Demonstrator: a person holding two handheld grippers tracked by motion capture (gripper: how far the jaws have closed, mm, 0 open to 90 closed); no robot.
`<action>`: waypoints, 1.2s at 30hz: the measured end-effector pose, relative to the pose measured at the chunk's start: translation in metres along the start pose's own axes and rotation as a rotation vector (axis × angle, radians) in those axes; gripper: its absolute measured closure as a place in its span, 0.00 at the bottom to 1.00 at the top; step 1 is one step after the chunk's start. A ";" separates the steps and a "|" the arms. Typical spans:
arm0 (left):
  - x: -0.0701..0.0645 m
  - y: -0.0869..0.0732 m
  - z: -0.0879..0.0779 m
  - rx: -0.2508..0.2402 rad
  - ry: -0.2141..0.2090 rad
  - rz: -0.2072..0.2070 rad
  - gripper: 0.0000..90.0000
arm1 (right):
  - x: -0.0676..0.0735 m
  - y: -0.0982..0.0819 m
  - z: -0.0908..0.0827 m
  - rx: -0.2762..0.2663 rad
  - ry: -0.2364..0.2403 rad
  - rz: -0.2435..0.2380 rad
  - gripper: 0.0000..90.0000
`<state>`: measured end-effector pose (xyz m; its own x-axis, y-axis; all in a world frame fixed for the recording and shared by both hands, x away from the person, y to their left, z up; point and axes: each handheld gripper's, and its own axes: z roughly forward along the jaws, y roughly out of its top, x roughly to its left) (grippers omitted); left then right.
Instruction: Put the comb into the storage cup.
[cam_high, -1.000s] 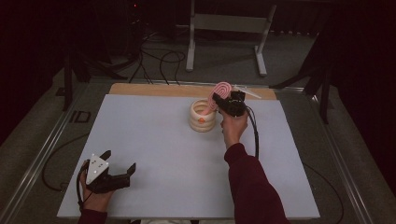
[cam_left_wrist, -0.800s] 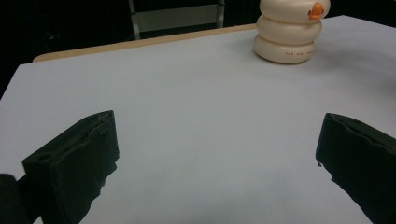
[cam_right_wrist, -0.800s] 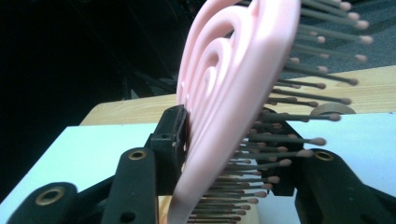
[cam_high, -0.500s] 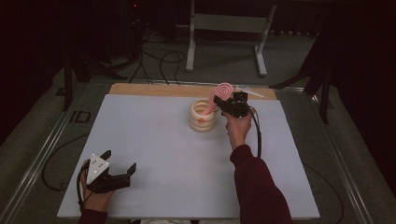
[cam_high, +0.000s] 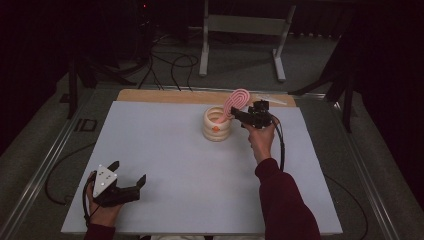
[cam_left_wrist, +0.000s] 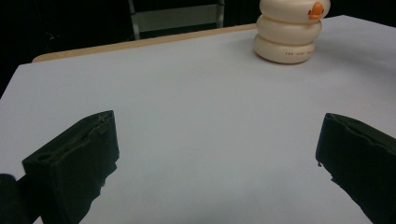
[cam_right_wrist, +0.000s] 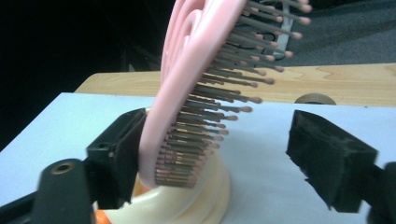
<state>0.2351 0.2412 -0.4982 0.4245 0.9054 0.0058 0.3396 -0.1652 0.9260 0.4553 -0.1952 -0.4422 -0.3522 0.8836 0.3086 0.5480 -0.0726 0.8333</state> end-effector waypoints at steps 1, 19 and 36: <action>0.000 0.000 0.000 0.000 0.000 0.000 0.00 | -0.001 0.000 -0.002 0.005 0.003 -0.015 0.17; -0.002 0.000 0.002 0.005 -0.004 0.002 0.00 | -0.015 -0.005 -0.032 0.004 0.008 -0.138 0.13; 0.002 0.000 0.005 0.013 -0.002 0.001 0.00 | -0.019 -0.028 -0.051 0.016 -0.041 -0.262 0.11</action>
<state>0.2404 0.2405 -0.4998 0.4261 0.9046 0.0063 0.3500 -0.1712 0.9210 0.4081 -0.2335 -0.4486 -0.4527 0.8893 0.0642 0.4546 0.1682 0.8747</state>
